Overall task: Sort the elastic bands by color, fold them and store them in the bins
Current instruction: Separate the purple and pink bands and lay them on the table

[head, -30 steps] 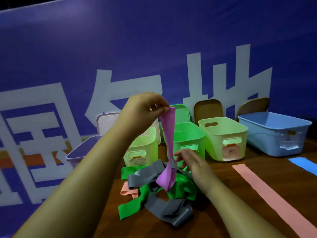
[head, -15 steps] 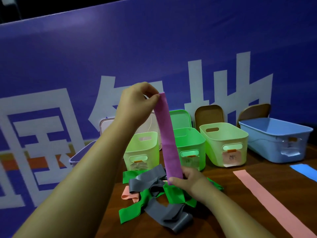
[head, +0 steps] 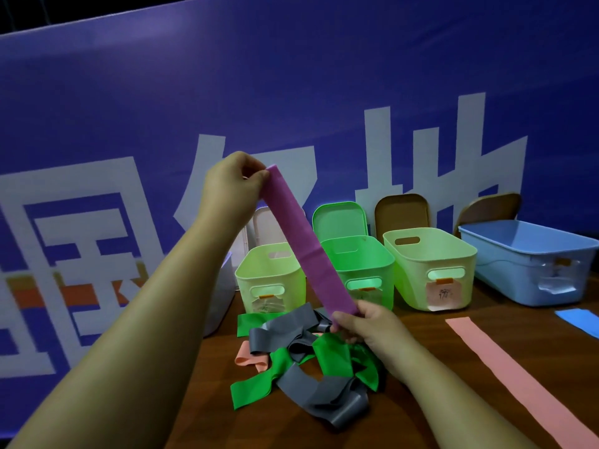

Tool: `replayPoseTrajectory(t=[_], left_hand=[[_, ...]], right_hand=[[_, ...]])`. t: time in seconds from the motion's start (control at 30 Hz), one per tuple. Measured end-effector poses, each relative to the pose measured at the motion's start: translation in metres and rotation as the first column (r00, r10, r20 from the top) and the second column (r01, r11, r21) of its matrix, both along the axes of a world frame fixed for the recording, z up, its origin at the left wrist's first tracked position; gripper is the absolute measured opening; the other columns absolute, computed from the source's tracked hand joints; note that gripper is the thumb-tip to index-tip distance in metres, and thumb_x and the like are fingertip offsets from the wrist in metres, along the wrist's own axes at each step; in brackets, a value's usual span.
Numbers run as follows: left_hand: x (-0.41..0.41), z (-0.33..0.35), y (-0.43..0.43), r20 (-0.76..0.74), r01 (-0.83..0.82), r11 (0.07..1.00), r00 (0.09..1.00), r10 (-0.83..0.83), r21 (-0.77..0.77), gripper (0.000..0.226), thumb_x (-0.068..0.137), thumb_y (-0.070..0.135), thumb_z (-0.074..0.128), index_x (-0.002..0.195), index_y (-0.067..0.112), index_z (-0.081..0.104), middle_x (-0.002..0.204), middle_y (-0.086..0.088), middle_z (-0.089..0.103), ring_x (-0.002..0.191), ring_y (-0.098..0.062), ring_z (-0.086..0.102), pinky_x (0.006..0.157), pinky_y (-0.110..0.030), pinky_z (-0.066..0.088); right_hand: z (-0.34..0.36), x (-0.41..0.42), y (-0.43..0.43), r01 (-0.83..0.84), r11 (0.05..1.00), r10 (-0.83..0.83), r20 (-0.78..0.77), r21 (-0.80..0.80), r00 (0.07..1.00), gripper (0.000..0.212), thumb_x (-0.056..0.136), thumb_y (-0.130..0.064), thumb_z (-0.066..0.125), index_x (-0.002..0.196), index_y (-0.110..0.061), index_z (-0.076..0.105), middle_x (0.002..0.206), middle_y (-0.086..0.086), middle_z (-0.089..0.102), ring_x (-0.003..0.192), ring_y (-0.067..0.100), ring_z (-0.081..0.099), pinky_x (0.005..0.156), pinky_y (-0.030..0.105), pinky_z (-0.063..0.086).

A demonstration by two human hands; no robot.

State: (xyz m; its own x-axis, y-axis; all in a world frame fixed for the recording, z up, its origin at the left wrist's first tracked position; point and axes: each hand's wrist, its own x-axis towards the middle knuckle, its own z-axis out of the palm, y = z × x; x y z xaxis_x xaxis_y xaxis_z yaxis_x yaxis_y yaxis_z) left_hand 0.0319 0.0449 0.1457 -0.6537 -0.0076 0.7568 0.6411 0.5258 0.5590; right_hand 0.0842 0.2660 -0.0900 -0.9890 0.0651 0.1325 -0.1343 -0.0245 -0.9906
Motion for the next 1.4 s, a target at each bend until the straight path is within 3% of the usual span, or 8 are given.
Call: replayPoseTrajectory(t=[0.13, 0.37, 0.47, 0.57, 0.73, 0.97, 1.23, 1.4], left_hand=[[0.0, -0.005, -0.022, 0.074, -0.001, 0.997, 0.997, -0.005, 0.082, 0.007, 0.1, 0.016, 0.07, 0.105, 0.013, 0.073, 0.094, -0.002, 0.075, 0.085, -0.021, 0.076, 0.085, -0.043, 0.065], [0.023, -0.042, -0.079, 0.284, -0.029, 0.977, 0.958, -0.033, 0.212, 0.013, 0.102, 0.015, 0.068, 0.113, 0.01, 0.072, 0.099, -0.011, 0.075, 0.081, -0.022, 0.078, 0.073, -0.031, 0.066], [0.046, -0.076, -0.104, 0.451, -0.015, 0.944, 0.881, -0.144, 0.331, 0.017, 0.104, 0.008, 0.063, 0.118, 0.009, 0.072, 0.105, -0.016, 0.075, 0.09, -0.025, 0.077, 0.073, -0.03, 0.066], [0.07, -0.116, -0.135, 0.584, -0.026, 0.891, 0.764, -0.276, 0.454, 0.017, 0.103, 0.008, 0.062, 0.115, 0.009, 0.074, 0.106, -0.017, 0.076, 0.095, -0.028, 0.078, 0.086, -0.039, 0.063], [0.101, -0.174, -0.189, 0.661, -0.048, 0.837, 0.638, -0.394, 0.545, 0.014, 0.098, -0.001, 0.064, 0.11, 0.0, 0.07, 0.096, -0.022, 0.067, 0.079, -0.031, 0.068, 0.09, -0.047, 0.063], [0.137, -0.212, -0.244, 0.617, -0.065, 0.883, 0.738, -0.272, 0.466, 0.032, 0.091, -0.015, 0.065, 0.104, 0.013, 0.071, 0.09, -0.023, 0.064, 0.078, -0.036, 0.066, 0.092, -0.059, 0.061], [0.167, -0.238, -0.294, 0.618, -0.151, 0.851, 0.75, -0.233, 0.504, 0.015, 0.091, -0.013, 0.067, 0.096, 0.0, 0.074, 0.081, -0.015, 0.071, 0.069, -0.028, 0.071, 0.066, -0.027, 0.063], [0.181, -0.254, -0.314, 0.641, -0.163, 0.846, 0.728, -0.244, 0.507, 0.008, 0.093, -0.005, 0.071, 0.097, 0.0, 0.076, 0.074, -0.019, 0.07, 0.061, -0.024, 0.066, 0.054, -0.027, 0.056]], right_hand=[[-0.004, -0.003, 0.005, 0.004, 0.979, 0.002, 0.028, -0.202, 1.0, 0.041, 0.082, -0.03, 0.083, 0.113, -0.005, 0.075, 0.086, 0.011, 0.076, 0.069, 0.016, 0.062, 0.066, 0.029, 0.048], [-0.001, -0.005, 0.007, 0.058, 0.94, -0.056, 0.015, -0.335, 0.998, 0.041, 0.086, -0.035, 0.077, 0.118, -0.009, 0.072, 0.095, 0.007, 0.076, 0.073, 0.02, 0.067, 0.068, 0.032, 0.054], [0.004, -0.007, 0.002, 0.086, 0.941, -0.086, 0.014, -0.327, 0.996, 0.027, 0.096, -0.026, 0.074, 0.117, -0.011, 0.069, 0.092, 0.005, 0.074, 0.068, 0.019, 0.07, 0.065, 0.032, 0.059], [0.013, -0.012, -0.006, 0.115, 0.948, -0.109, 0.038, -0.297, 0.993, 0.021, 0.099, -0.015, 0.073, 0.119, -0.009, 0.068, 0.085, 0.005, 0.072, 0.06, 0.016, 0.065, 0.058, 0.03, 0.062], [0.03, -0.024, -0.04, 0.08, 0.965, -0.071, 0.044, -0.251, 0.996, 0.017, 0.102, -0.01, 0.069, 0.119, -0.007, 0.07, 0.08, 0.004, 0.066, 0.059, 0.01, 0.056, 0.054, 0.024, 0.057], [0.038, -0.059, -0.128, 0.075, 0.997, -0.075, -0.02, -0.015, 0.997, 0.009, 0.105, -0.01, 0.065, 0.109, -0.01, 0.073, 0.069, 0.005, 0.061, 0.05, 0.007, 0.052, 0.046, 0.024, 0.052], [0.029, -0.096, -0.231, 0.215, 0.924, -0.163, -0.183, 0.316, 0.97, 0.008, 0.096, -0.022, 0.078, 0.088, -0.02, 0.075, 0.061, 0.003, 0.069, 0.046, 0.015, 0.061, 0.058, 0.037, 0.059], [0.022, -0.108, -0.284, 0.242, 0.874, -0.166, -0.208, 0.421, 0.964, 0.011, 0.091, -0.023, 0.083, 0.088, -0.018, 0.074, 0.076, 0.008, 0.076, 0.053, 0.016, 0.072, 0.05, 0.031, 0.06]])
